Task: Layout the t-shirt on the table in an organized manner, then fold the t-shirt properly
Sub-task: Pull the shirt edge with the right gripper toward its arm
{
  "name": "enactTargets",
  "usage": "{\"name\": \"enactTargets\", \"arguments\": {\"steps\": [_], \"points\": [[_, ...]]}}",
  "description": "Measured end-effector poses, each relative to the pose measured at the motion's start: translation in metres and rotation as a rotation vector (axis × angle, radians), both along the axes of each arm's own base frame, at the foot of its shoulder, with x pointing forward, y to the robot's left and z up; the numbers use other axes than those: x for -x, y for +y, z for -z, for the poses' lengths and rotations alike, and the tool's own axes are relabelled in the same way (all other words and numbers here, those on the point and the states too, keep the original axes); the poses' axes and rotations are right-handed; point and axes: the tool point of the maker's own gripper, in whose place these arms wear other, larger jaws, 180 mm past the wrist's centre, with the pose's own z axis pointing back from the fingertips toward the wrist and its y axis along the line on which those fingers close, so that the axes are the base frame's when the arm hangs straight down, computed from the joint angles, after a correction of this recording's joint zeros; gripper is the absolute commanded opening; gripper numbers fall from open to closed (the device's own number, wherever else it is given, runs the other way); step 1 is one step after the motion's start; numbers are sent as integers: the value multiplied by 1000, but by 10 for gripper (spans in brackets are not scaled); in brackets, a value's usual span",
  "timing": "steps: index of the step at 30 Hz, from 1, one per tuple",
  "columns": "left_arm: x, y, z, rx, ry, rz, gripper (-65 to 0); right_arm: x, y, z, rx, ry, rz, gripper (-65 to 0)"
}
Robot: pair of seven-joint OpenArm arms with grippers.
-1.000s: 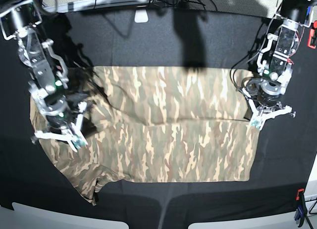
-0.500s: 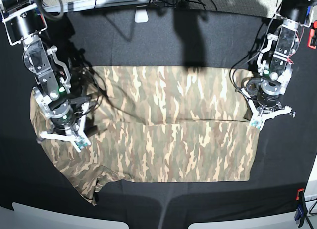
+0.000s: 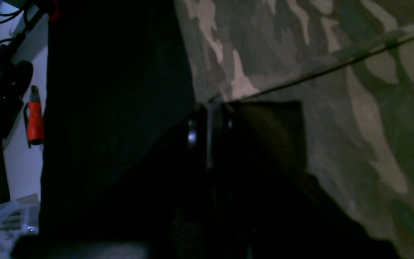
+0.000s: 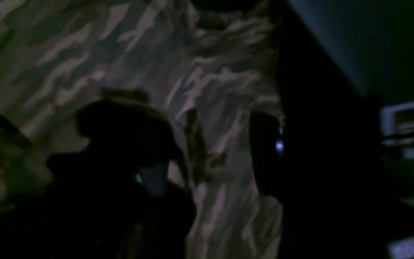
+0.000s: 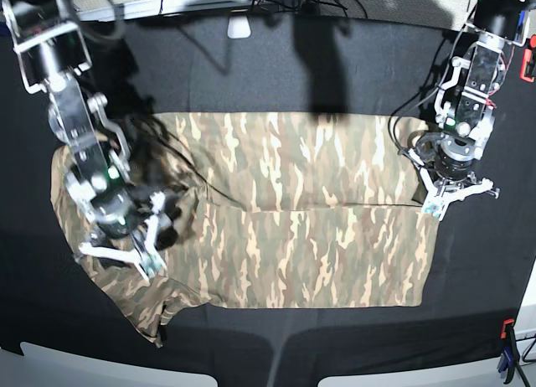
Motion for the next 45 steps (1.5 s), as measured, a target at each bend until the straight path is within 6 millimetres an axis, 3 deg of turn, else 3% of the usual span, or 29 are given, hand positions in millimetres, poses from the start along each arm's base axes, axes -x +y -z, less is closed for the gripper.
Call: {"name": "enactTargets", "arguments": {"steps": [3, 6, 8, 15, 25, 32, 37, 41, 43, 45], "points": [[0, 0, 0, -1, 2, -1, -650, -3, 26, -26, -88, -40, -64, -314], [1, 1, 1, -1, 5, -4, -650, 8, 70, -52, -212, -33, -225, -314], [1, 1, 1, -2, 8, -5, -650, 16, 88, -60, -259, -29, -288, -314], [1, 1, 1, -2, 8, -5, -650, 32, 72, -33, -109, 125, -311, -314], [3, 4, 5, -7, 32, -19, -650, 43, 61, -17, -72, 223, -260, -314], [4, 4, 6, -8, 37, -22, -650, 57, 9, -4, 60, 274, -218, -314], [4, 4, 6, -9, 37, -22, -650, 95, -36, 20, 143, 407, -192, -315], [4, 4, 6, -8, 37, -22, -650, 123, -82, 26, 317, 526, -230, -315], [4, 4, 6, -9, 37, -22, -650, 135, -95, 26, 350, 576, -254, -315], [3, 4, 5, -8, 36, -22, -650, 145, -94, 26, 320, 622, -299, -334]]}}
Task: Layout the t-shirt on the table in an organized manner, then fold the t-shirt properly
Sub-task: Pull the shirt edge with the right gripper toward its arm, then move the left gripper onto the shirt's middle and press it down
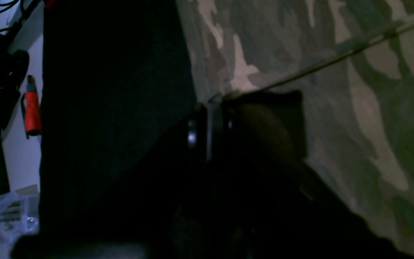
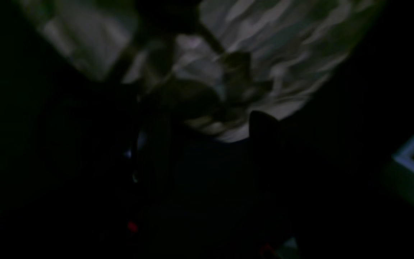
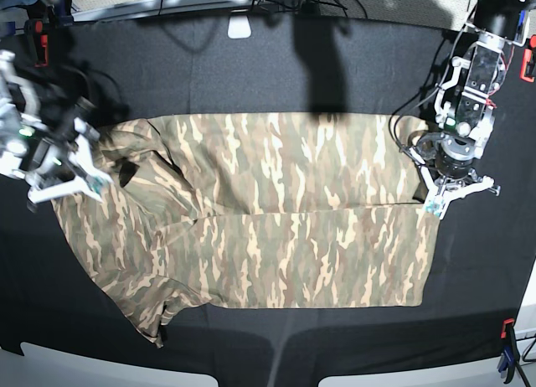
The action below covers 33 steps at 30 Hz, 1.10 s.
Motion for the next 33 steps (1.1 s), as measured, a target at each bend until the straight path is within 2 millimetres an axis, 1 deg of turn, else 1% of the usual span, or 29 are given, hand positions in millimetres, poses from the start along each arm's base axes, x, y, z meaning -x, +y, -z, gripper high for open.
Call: {"name": "enactTargets", "arguments": {"steps": [1, 3, 4, 6, 9, 11, 13, 14, 15, 17, 18, 19, 22, 26, 28, 31, 33], "points": [[0, 0, 0, 0, 1, 0, -650, 4, 1, -1, -17, 27, -22, -363], [0, 0, 0, 0, 0, 0, -650, 7, -4, -4, 8, 44, -56, -424], [0, 0, 0, 0, 0, 0, -650, 6, -7, -5, 21, 40, -57, -432], [0, 0, 0, 0, 0, 0, -650, 5, -8, -4, 34, 36, -66, -432], [0, 0, 0, 0, 0, 0, -650, 3, -8, 2, 80, 3, -133, -432], [0, 0, 0, 0, -1, 0, -650, 8, -3, 12, 97, 5, -198, -432], [0, 0, 0, 0, 0, 1, -650, 18, -5, 28, 151, 41, -259, -432], [0, 1, 0, -13, 2, 1, -602, 24, -9, 36, 188, 64, -285, -432], [1, 2, 0, -24, 6, 0, -534, 30, -13, 43, 218, 86, -306, -432], [1, 5, 0, -52, 6, -1, -397, 34, -17, 50, 256, 84, -308, -432], [0, 6, -1, -52, 4, -4, -347, 35, -16, 52, 265, 81, -314, -432], [0, 6, -1, -52, 3, -4, -319, 34, -15, 53, 271, 71, -314, -432], [0, 5, 0, -52, 4, -3, -314, 32, -18, 52, 295, 55, -309, -432], [-2, 10, -5, -146, -10, 22, -314, 27, -28, 47, 339, 27, -260, -432], [0, 19, -2, -178, 34, -16, -315, 26, -30, 46, 351, 19, -249, -432], [4, 38, 2, -206, 128, -121, -315, 22, -30, 43, 345, -14, -220, -432], [-1, 47, -7, -211, 105, -181, -315, 19, -31, 42, 345, -27, -210, -432]]}}
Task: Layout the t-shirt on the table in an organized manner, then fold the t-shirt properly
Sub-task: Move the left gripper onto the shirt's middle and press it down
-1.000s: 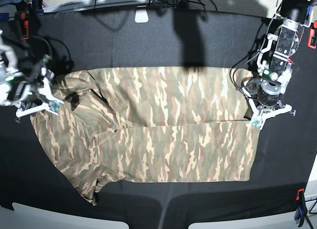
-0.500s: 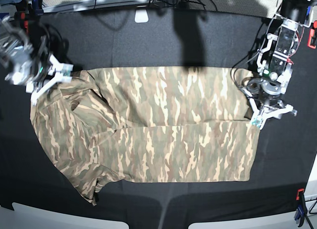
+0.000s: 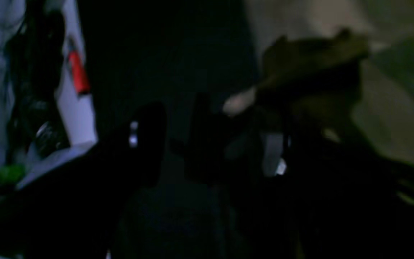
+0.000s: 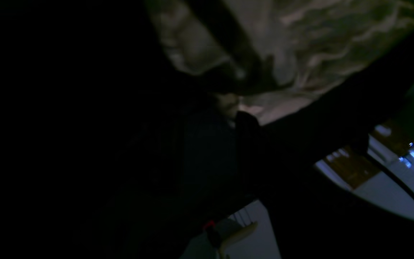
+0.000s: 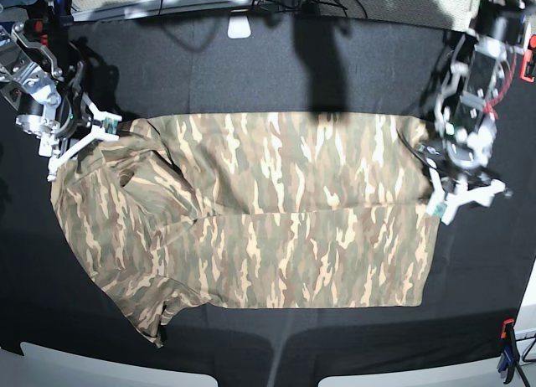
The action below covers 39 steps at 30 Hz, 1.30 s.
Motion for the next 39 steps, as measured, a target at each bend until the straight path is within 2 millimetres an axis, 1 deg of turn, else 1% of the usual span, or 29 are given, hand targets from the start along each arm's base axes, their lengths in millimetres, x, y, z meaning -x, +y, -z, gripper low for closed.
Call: {"name": "enactTargets", "arguments": {"steps": [3, 4, 6, 8, 10, 11, 13, 14, 16, 17, 19, 21, 23, 25, 27, 29, 31, 34, 36, 37, 39], "points": [[-10, 9, -17, -34, -57, -34, -315, -3, 0, -2, -3, -16, 7, -432], [-11, 9, -20, -34, -63, -38, -315, -4, 0, -3, -3, -20, 8, -432], [-13, 1, -29, -3, -90, -30, -315, -7, 0, -4, -5, -34, 13, -432], [-16, -14, -41, 76, -125, -15, -315, -8, 0, -5, -6, -36, 13, -432], [-21, -35, -60, 195, -177, 6, -315, -8, -1, -5, -4, -35, 13, -432], [-22, -53, -67, 273, -179, 50, -315, -8, 0, -5, -5, -35, 12, -432], [-17, -96, -75, 471, -127, 164, -315, -7, -4, -7, 2, -34, 13, -432], [-11, -120, -76, 577, -88, 229, -315, -7, -8, -9, 12, -34, 13, -432], [3, -157, -75, 677, -26, 363, -315, -7, -18, -14, 36, -36, 14, -432], [10, -173, -73, 729, -3, 399, -315, -7, -24, -18, 49, -38, 19, -432], [21, -202, -68, 843, 32, 433, -315, -7, -33, -25, 51, -49, 44, -432], [28, -231, -70, 949, 14, 462, -315, -8, -36, -30, 38, -56, 48, -432], [35, -255, -64, 1015, 37, 466, -315, -8, -31, -30, 22, -58, 39, -432], [42, -277, -55, 1065, 73, 464, -315, -8, -19, -29, -27, -49, 17, -432], [49, -296, -46, 1102, 116, 469, -315, -8, -12, -29, -41, -48, -2, -432], [52, -314, -39, 1142, 132, 470, -315, -9, -7, -31, -49, -55, -14, -432], [58, -328, -29, 1159, 161, 470, -315, -9, -6, -31, -50, -55, -15, -432], [68, -343, -9, 1118, 217, 472, -315, -9, -6, -31, -53, -55, -16, -432], [67, -349, -5, 1103, 206, 478, -315, -10, -2, -30, -65, -56, -19, -432], [65, -348, -3, 1081, 194, 482, -315, -10, 1, -27, -75, -56, -18, -432], [65, -343, 9, 1032, 203, 475, -315, -10, 15, -20, -113, -55, -18, -432]]}}
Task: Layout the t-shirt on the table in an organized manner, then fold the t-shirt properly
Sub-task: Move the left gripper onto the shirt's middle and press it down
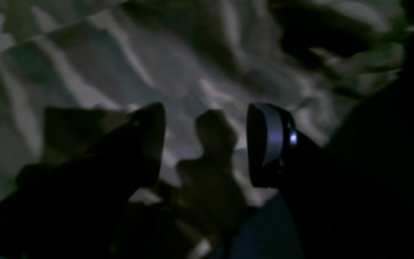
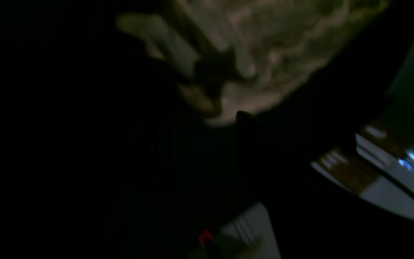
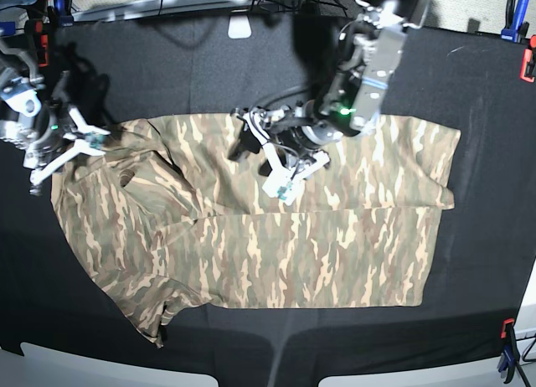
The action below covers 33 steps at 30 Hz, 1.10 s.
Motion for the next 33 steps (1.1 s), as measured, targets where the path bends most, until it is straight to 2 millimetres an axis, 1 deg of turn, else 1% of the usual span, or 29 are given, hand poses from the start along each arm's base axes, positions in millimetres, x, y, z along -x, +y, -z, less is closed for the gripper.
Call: {"name": "enactTargets", "arguments": {"steps": [1, 3, 5, 7, 11, 15, 16, 19, 21, 30, 33], "points": [[2, 3, 10, -33, 13, 5, -315, 0, 9, 4, -26, 1, -4, -432], [6, 6, 21, -34, 38, 6, -315, 3, 26, 12, -68, 25, -30, -432], [7, 7, 29, -38, 54, 5, -315, 9, 34, 18, -78, 66, -60, -432], [8, 6, 30, -35, 62, 5, -315, 8, 38, 20, -67, 65, -81, -432], [7, 7, 30, -37, 61, 6, -315, 2, 29, 16, 1, 32, -102, -432], [7, 7, 30, -37, 60, 6, -315, 1, 29, 15, 6, 27, -105, -433], [7, 7, 30, -37, 60, 6, -315, 1, 29, 15, 5, 28, -105, -447], [7, 7, 30, -37, 60, 6, -315, 1, 27, 15, 14, 28, -99, -583], [6, 7, 29, -37, 59, 6, -315, 1, 25, 15, 25, 29, -93, -649], [6, 7, 29, -39, 61, 7, -315, -4, 24, 12, 15, -12, -63, -650], [6, 7, 30, -40, 62, 7, -315, -3, 14, 10, 62, -8, -36, -650]]}}
